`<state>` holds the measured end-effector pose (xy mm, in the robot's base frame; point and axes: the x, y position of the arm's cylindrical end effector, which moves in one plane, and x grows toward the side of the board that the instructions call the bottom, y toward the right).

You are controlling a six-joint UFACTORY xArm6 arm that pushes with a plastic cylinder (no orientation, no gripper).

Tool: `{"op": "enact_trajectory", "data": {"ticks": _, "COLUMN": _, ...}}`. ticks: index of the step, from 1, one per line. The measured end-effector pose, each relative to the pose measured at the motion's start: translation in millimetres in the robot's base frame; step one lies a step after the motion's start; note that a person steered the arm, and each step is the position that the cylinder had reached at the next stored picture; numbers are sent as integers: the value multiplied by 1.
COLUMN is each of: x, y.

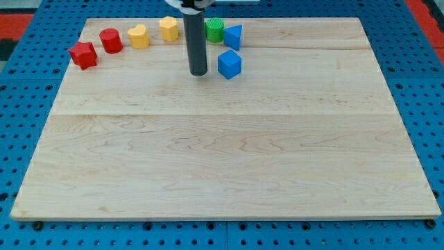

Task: Move the blue triangle at the top of the blue cube

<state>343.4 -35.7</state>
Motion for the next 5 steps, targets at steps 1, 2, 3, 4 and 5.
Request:
{"op": "enact_trajectory", "data": {"ticks": 1, "x": -1, "y": 29}}
{"op": "enact_trajectory", "data": {"ticks": 2, "x": 7, "y": 34}}
{"op": "enact_trajectory", "data": {"ticks": 3, "x": 25, "y": 75}}
{"op": "enact_trajectory", "data": {"ticks": 4, "x": 30, "y": 150}}
{"op": "enact_trajectory", "data": {"ticks": 5, "x": -24, "y": 186}}
